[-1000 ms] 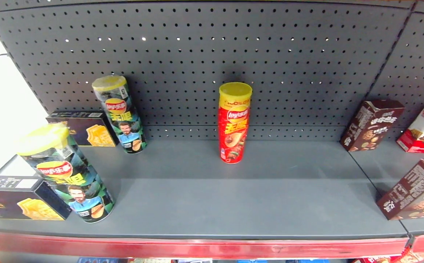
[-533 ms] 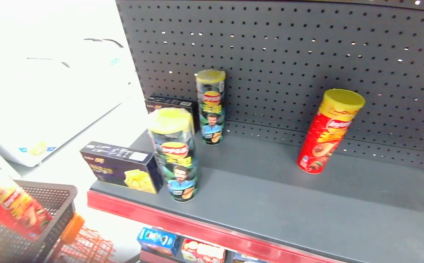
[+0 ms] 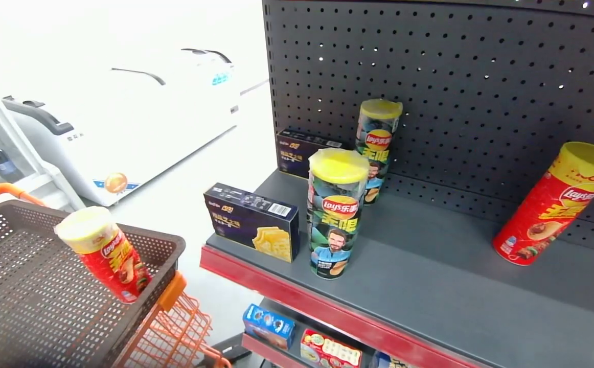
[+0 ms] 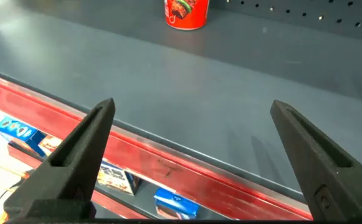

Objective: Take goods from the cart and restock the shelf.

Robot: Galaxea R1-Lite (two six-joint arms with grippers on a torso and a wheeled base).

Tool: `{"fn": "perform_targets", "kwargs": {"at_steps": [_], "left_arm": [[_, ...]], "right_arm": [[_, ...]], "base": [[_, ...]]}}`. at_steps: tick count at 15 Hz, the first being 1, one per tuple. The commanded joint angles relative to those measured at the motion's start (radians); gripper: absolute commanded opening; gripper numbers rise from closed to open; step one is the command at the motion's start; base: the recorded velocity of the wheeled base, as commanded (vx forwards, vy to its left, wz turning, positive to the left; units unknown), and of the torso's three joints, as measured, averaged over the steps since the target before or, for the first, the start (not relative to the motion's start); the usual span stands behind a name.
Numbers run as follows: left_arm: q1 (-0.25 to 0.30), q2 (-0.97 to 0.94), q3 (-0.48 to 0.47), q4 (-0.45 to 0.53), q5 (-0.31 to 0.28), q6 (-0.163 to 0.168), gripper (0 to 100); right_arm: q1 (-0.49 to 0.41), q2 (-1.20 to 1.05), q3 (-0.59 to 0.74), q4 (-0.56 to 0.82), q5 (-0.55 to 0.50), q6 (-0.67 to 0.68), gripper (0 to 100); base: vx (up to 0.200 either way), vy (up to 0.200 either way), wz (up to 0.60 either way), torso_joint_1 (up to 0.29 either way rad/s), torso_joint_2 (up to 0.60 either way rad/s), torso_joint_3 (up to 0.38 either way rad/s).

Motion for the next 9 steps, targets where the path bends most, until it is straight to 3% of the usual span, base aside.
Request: {"fn": "perform_targets", "kwargs": {"at_steps": [1, 4, 5, 9], "left_arm": [[0.001, 0.001, 0.0, 0.0, 0.0, 0.0, 100], [0.003, 0.001, -0.005, 0.003, 0.017, 0.011, 100], [0.004, 0.014, -0.069, 0.016, 0.018, 0.06, 100], [0.01, 0.291, -0.273, 0.111, 0.058, 0.066, 100]], "right_arm": [[0.0, 0.001, 0.0, 0.0, 0.0, 0.0, 100], [0.0, 0.001, 0.0, 0.0, 0.0, 0.0, 100], [0.0, 0.001, 0.0, 0.0, 0.0, 0.0, 100], [0.0, 0.001, 0.0, 0.0, 0.0, 0.0, 100]], "base": [[0.0, 0.0, 0.0, 0.0, 0.0, 0.0], [0.0, 0.0, 0.0, 0.0, 0.0, 0.0], [0.0, 0.0, 0.0, 0.0, 0.0, 0.0], [0.0, 0.0, 0.0, 0.0, 0.0, 0.0]]}}
